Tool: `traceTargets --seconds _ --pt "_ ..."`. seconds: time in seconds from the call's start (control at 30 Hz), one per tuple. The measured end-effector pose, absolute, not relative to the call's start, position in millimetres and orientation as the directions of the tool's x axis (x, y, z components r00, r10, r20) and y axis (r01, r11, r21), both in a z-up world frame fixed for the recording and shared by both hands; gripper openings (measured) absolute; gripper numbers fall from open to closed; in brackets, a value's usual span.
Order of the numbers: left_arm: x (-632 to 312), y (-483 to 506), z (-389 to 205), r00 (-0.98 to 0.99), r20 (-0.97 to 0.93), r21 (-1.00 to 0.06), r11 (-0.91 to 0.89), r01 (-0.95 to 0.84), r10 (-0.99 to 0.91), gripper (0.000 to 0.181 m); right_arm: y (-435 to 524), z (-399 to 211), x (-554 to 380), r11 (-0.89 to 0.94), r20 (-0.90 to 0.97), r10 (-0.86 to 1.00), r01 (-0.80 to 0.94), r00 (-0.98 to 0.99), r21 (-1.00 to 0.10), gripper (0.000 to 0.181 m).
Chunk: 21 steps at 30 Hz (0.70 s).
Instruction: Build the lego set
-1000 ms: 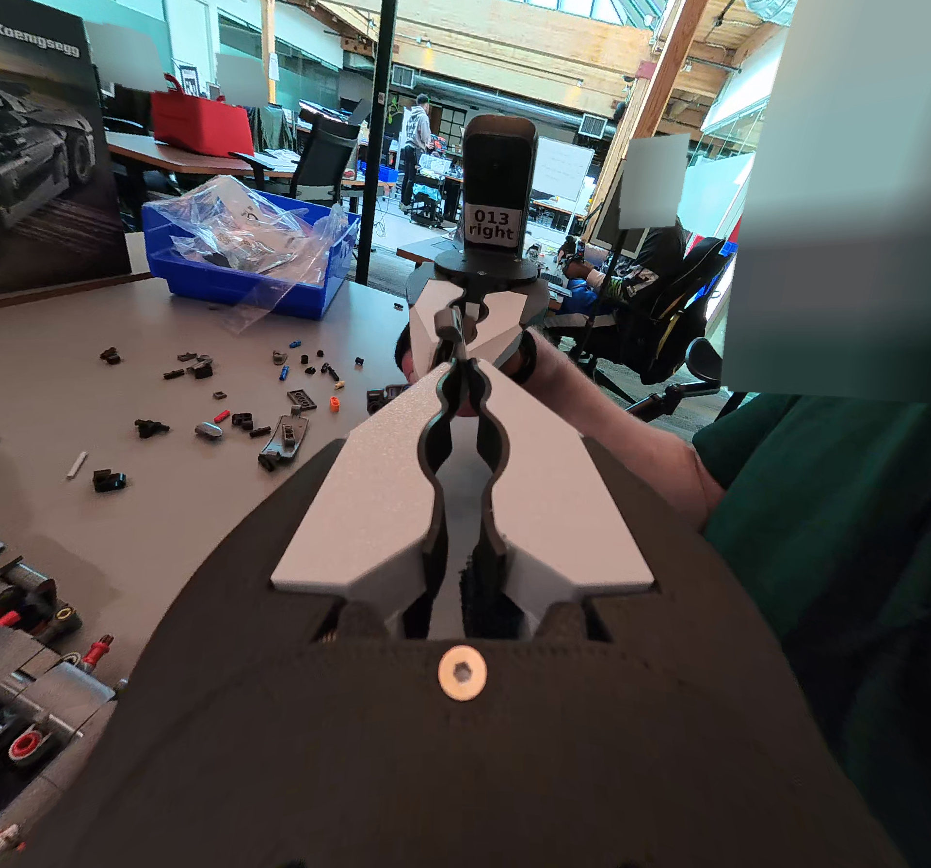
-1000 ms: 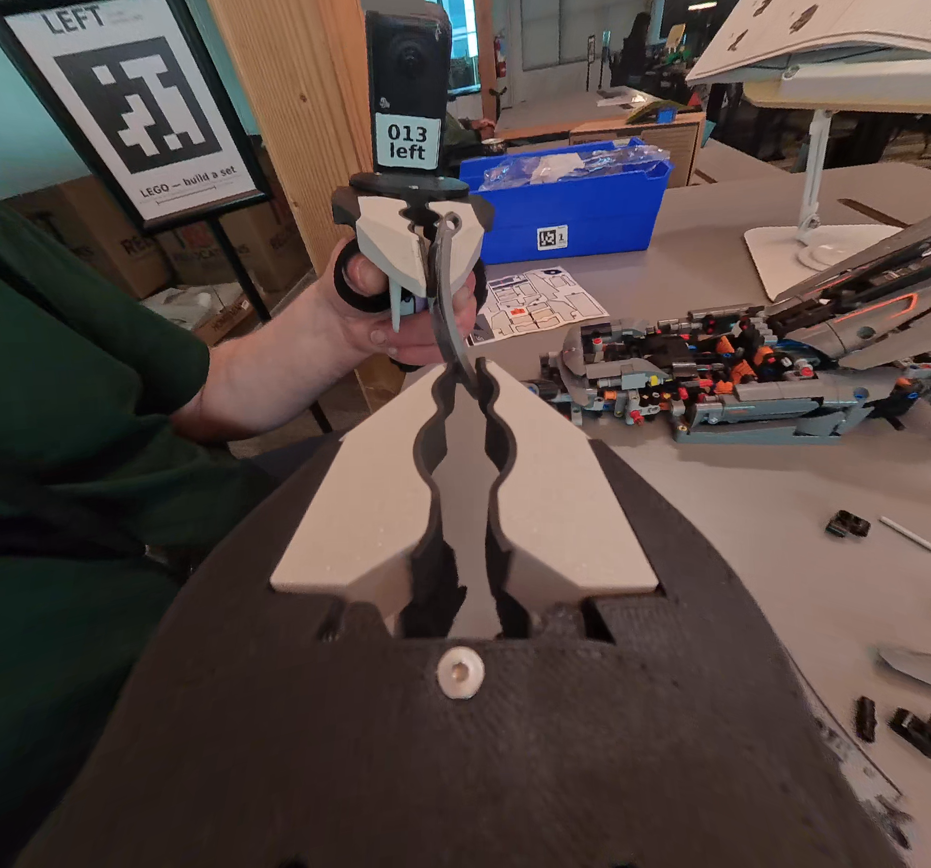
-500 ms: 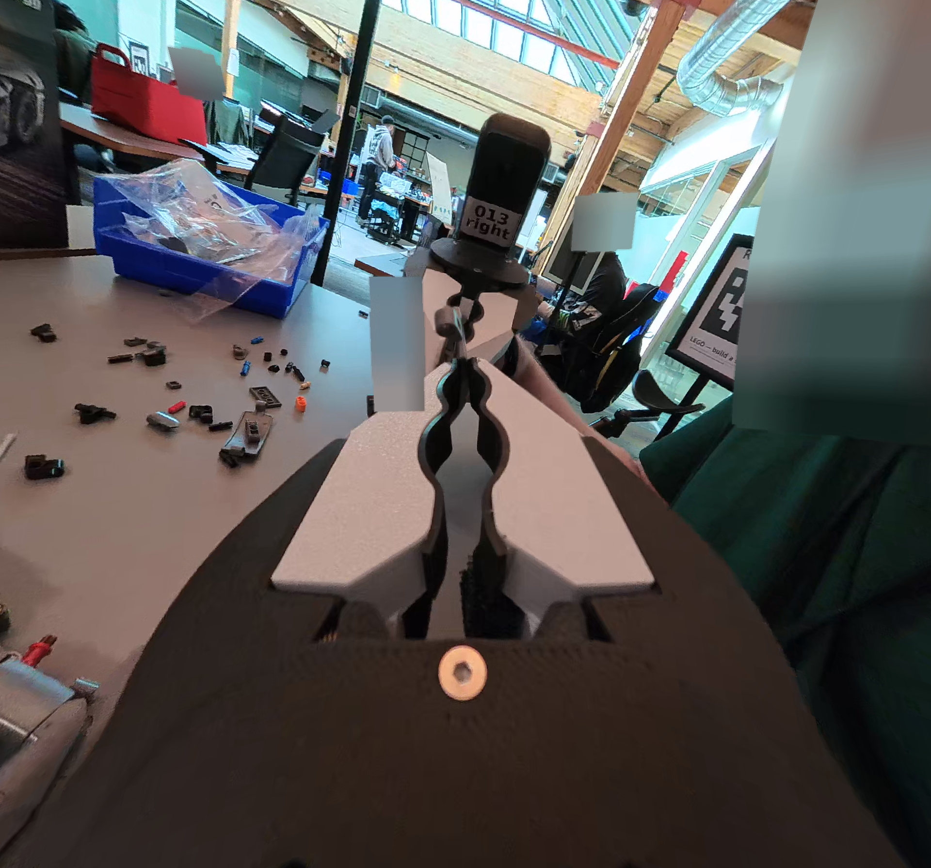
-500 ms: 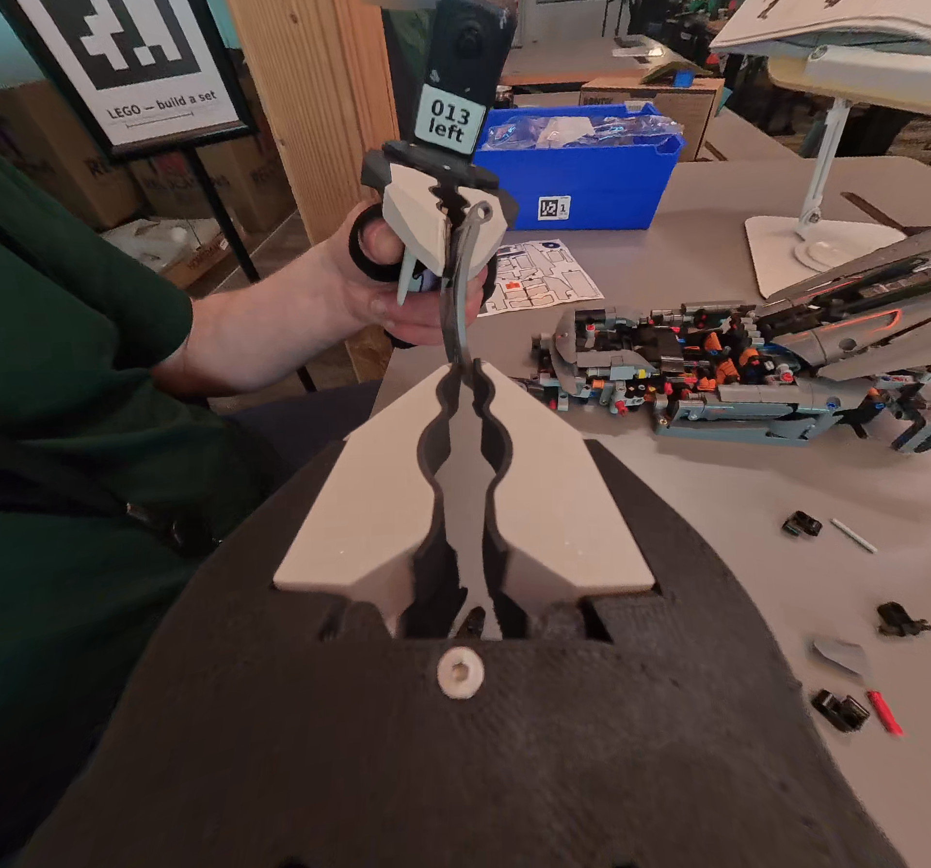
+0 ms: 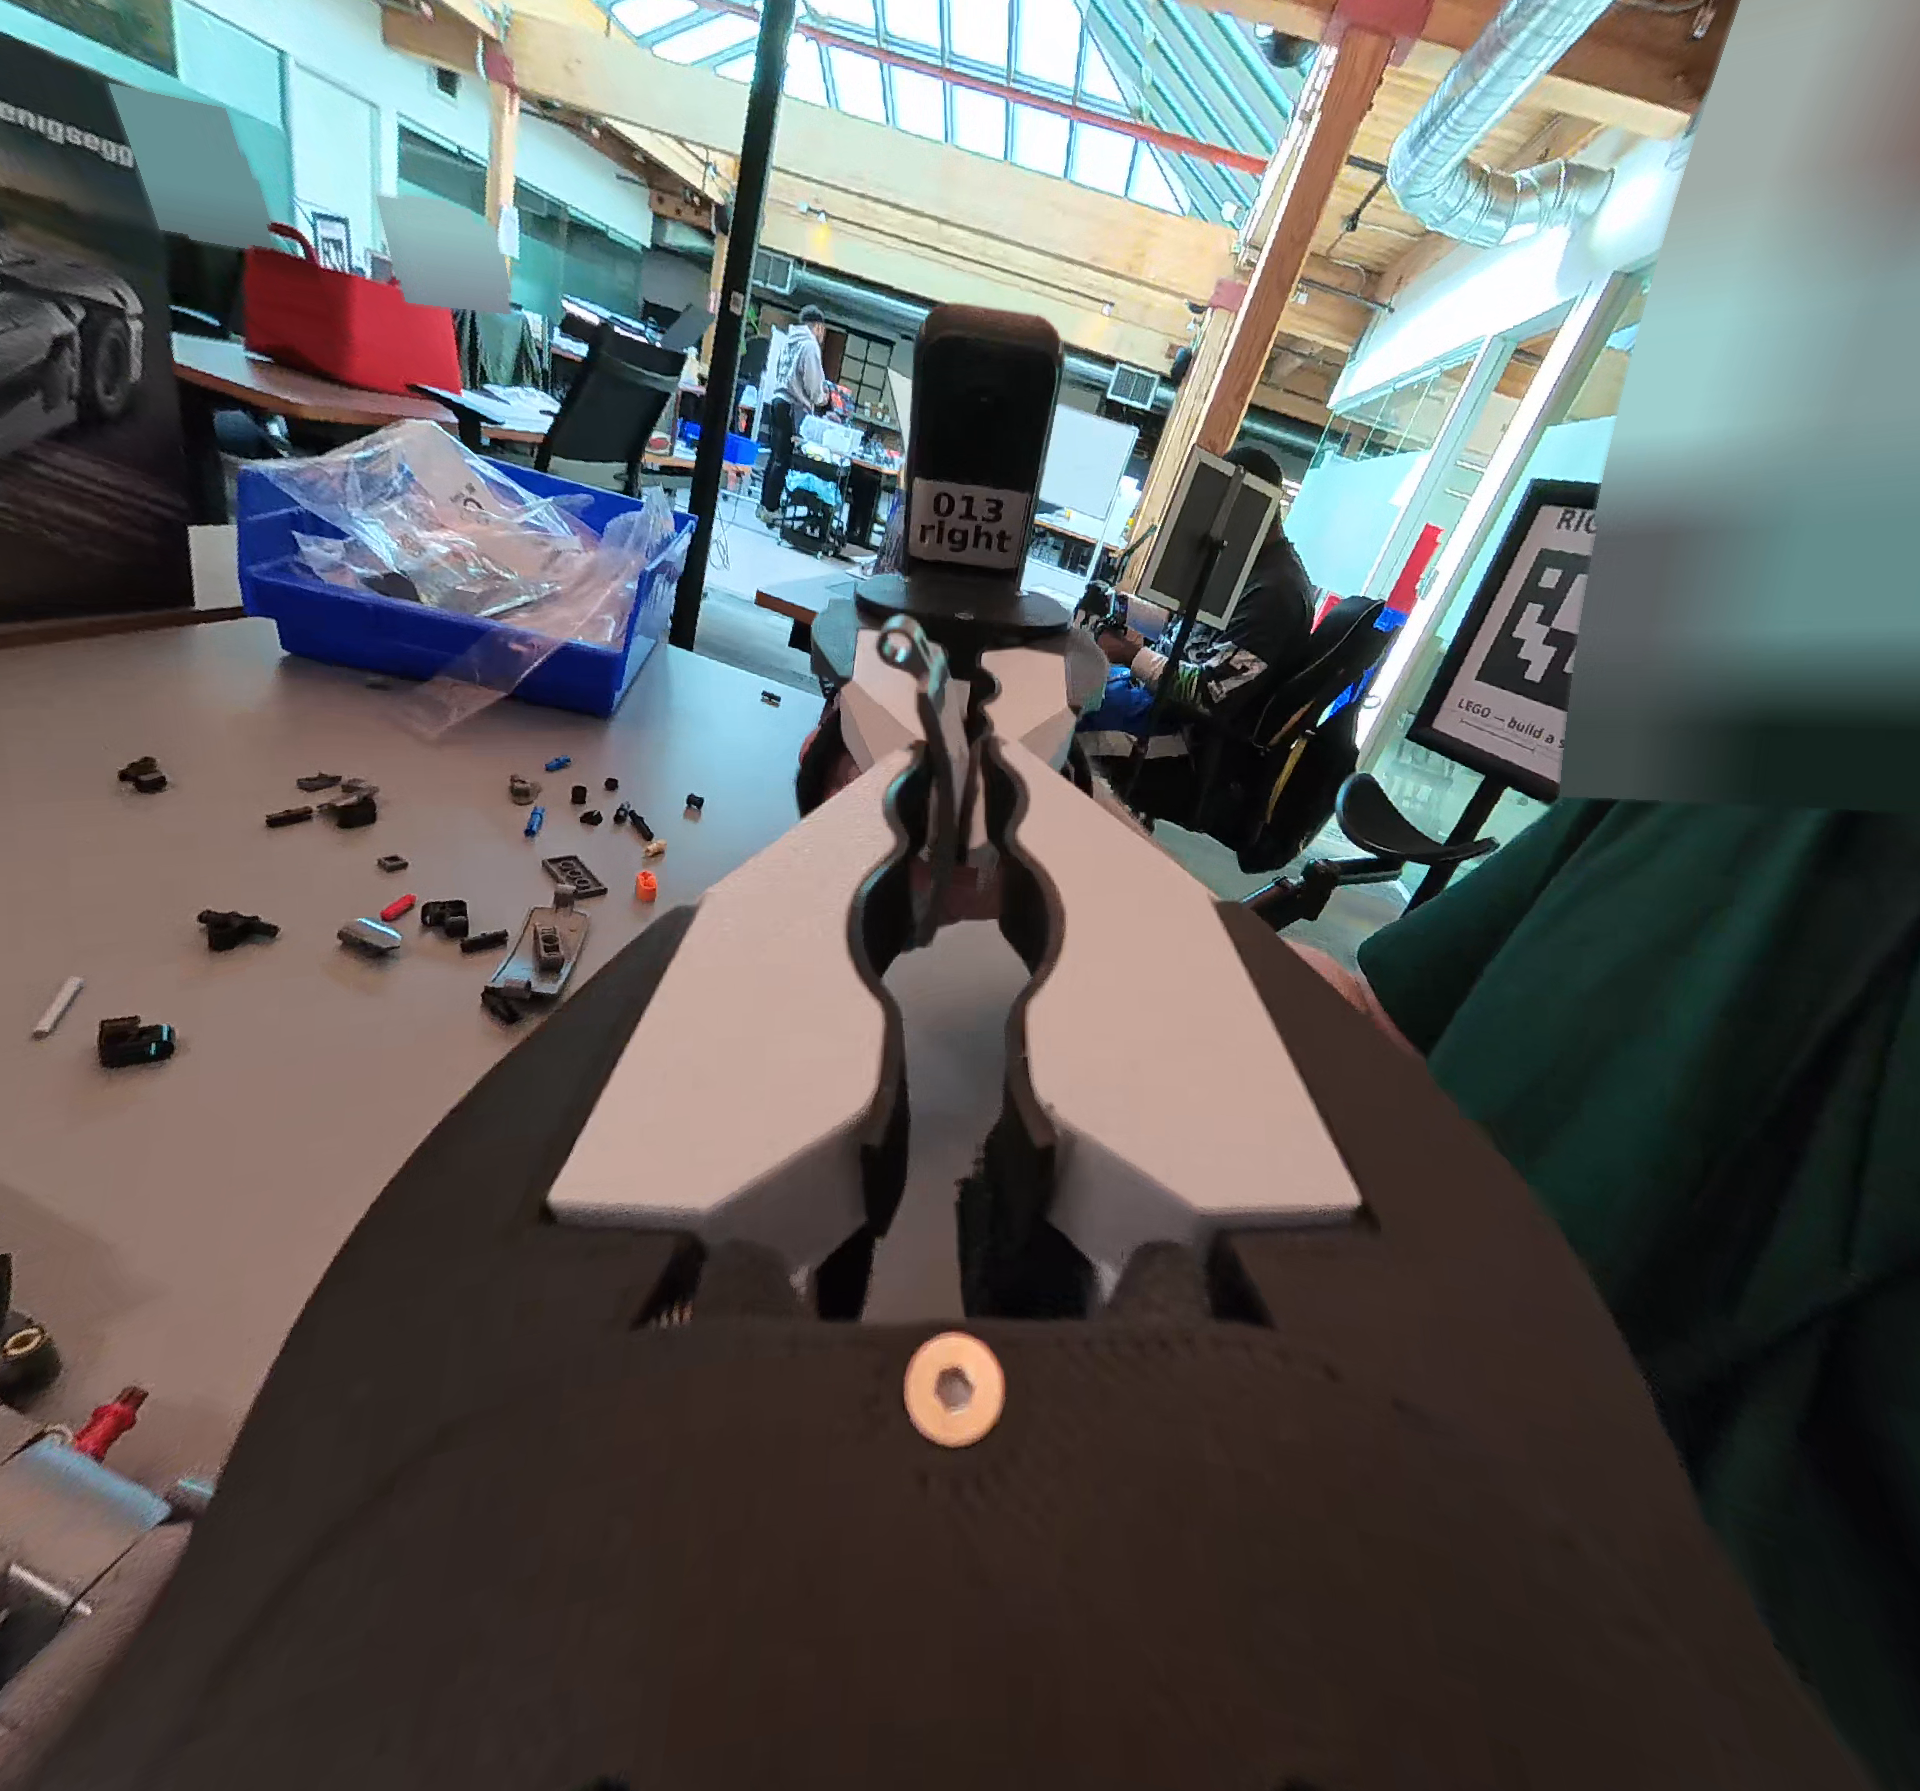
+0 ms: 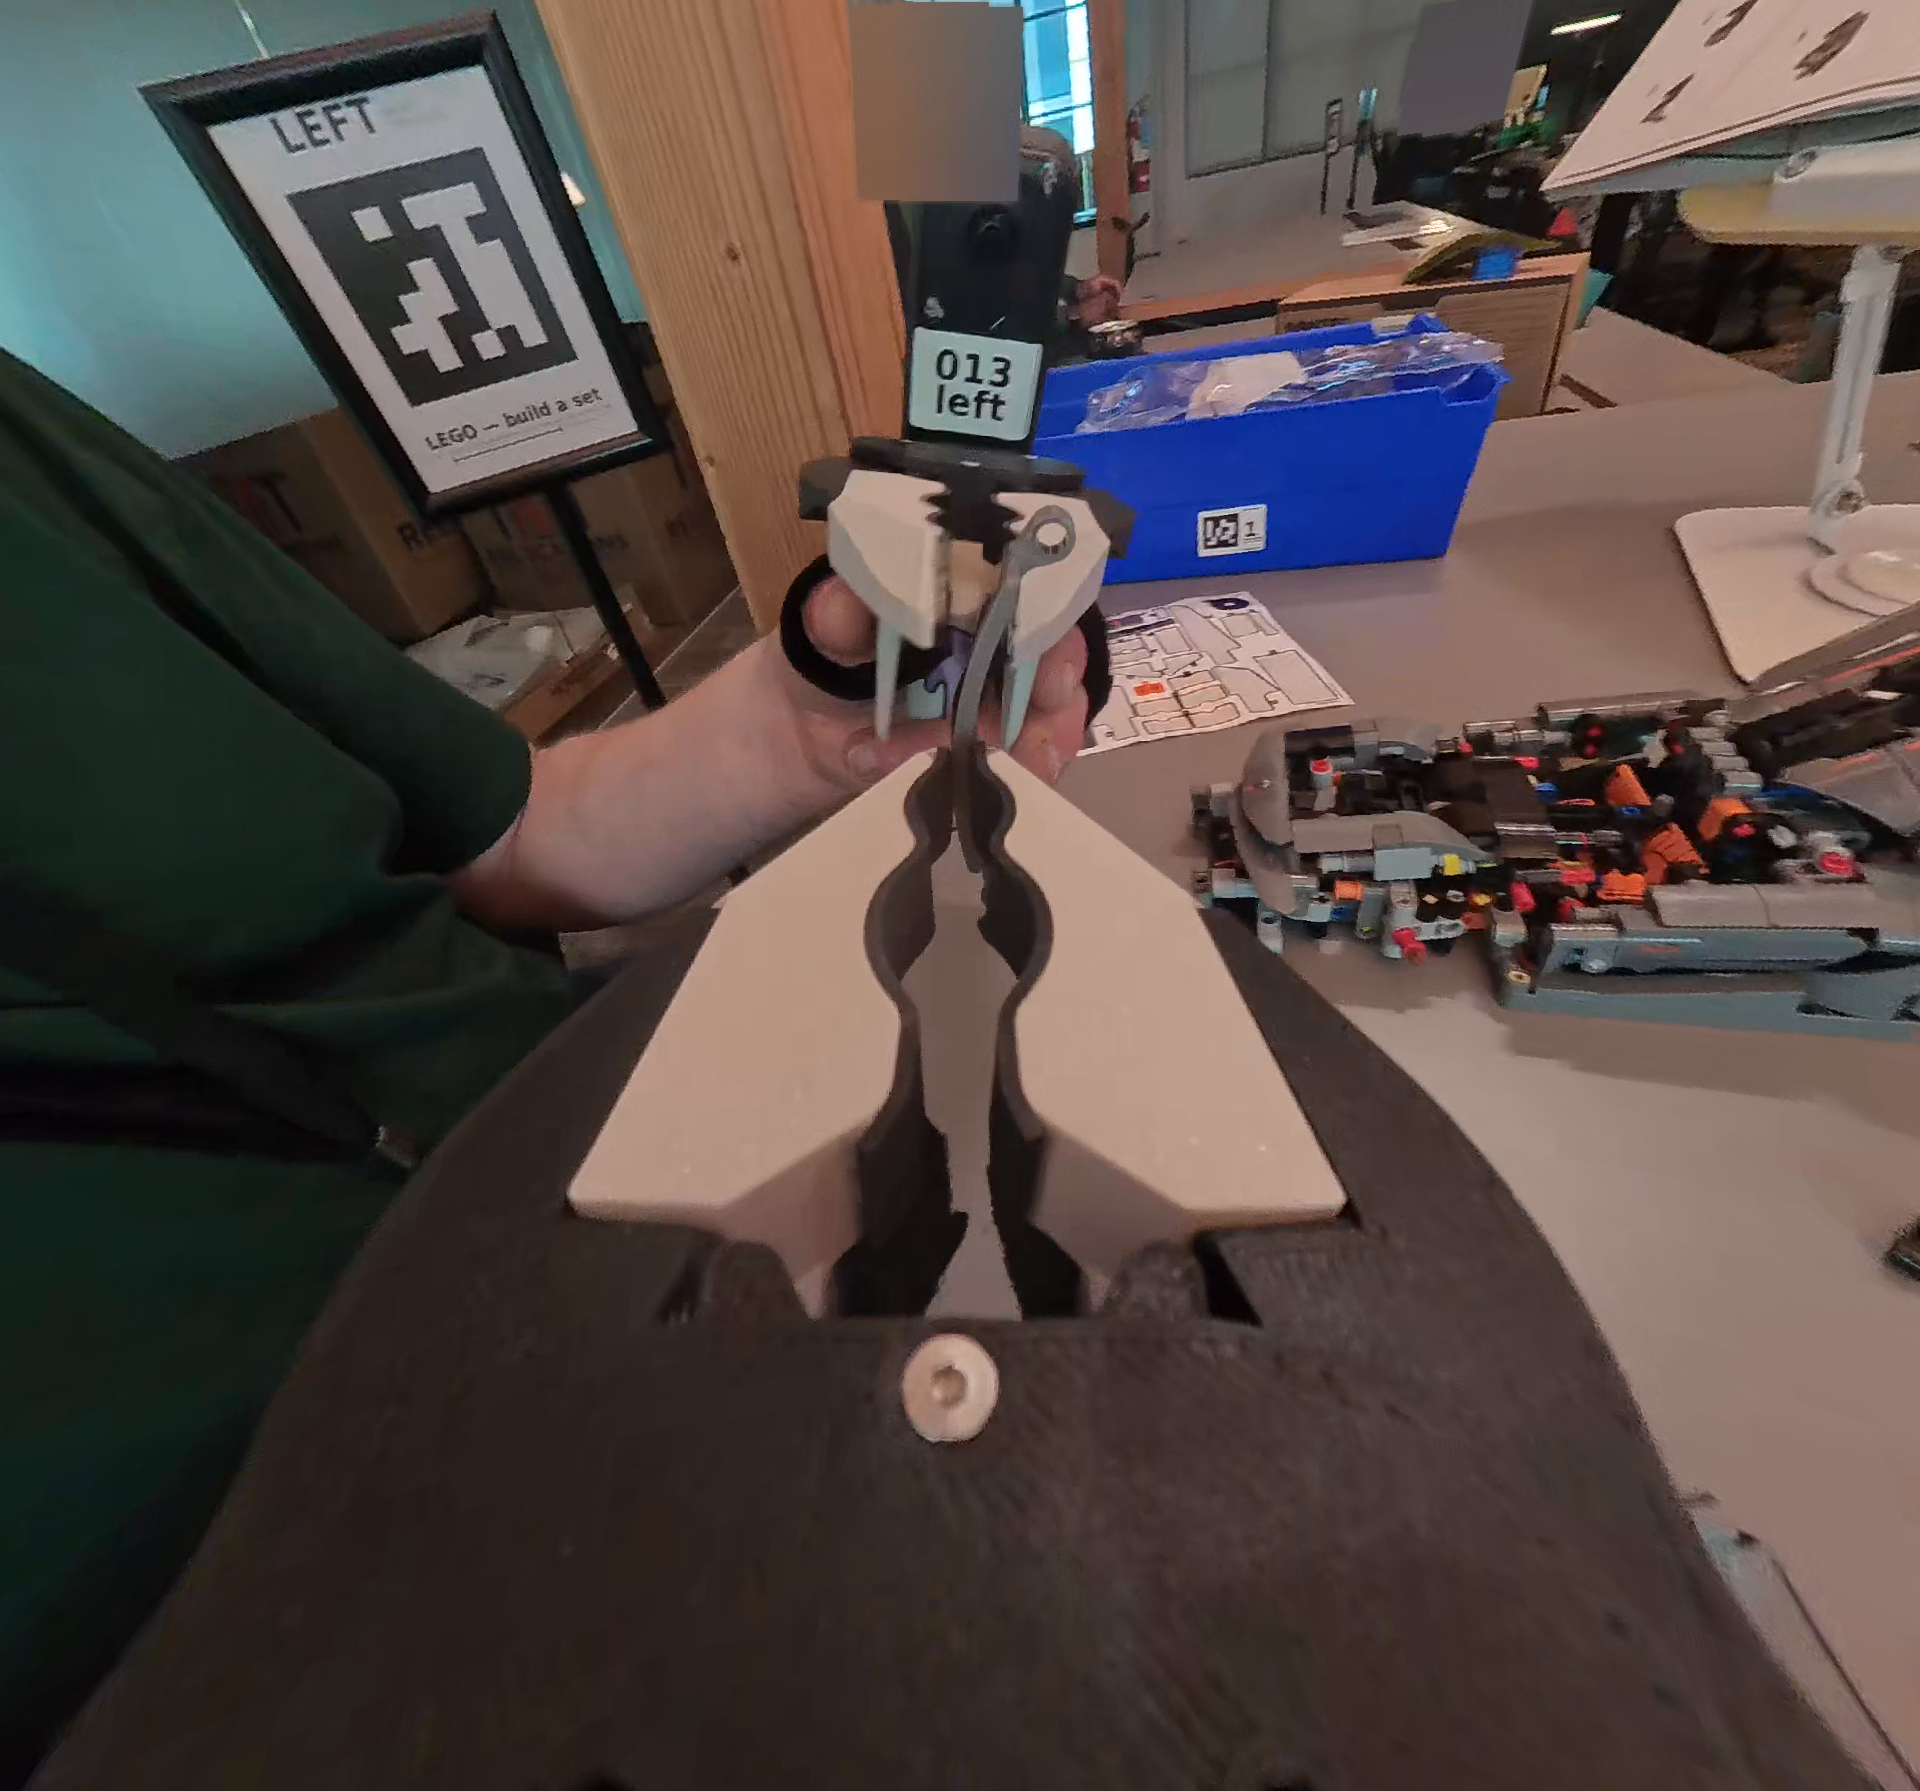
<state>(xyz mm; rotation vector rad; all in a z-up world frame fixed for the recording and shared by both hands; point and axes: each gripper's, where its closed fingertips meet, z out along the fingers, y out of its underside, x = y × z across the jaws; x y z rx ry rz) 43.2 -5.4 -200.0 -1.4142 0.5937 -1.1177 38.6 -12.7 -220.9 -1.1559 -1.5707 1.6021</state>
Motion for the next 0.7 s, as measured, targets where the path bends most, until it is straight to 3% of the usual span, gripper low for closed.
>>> traceTargets --seconds 0.17,0.23,0.3,0.43,0.57,0.7 --pt "35 -4 -203 0.440 0.277 -0.950 -0.174 0.260 -0.854 0.001 -18 -227 32 -0.118 -0.181 0.886 0.169 -0.427 -0.979 0.000" --pt "27 1 -196 0.498 0.262 -0.947 -0.120 0.298 -0.827 0.012 -15 -222 29 -0.143 -0.193 0.890 0.148 -0.414 -0.979 0.000" --pt "18 1 -191 0.517 0.254 -0.941 -0.086 0.327 -0.818 0.032 -8 -210 26 -0.229 -0.245 0.889 0.087 -0.388 -0.969 0.000" --pt "15 1 -198 0.557 0.219 -0.956 -0.064 0.285 -0.801 0.034 4 -185 22 -0.486 -0.418 0.798 -0.053 -0.433 -0.872 0.001" --pt "15 -2 -198 0.580 0.183 -0.964 -0.030 0.263 -0.794 0.024 6 -185 14 -0.603 -0.501 0.729 -0.090 -0.466 -0.793 0.000" --pt "11 -3 -198 0.597 0.179 -0.966 -0.025 0.256 -0.782 0.006 -2 -188 7 -0.611 -0.513 0.720 -0.077 -0.468 -0.788 0.000"
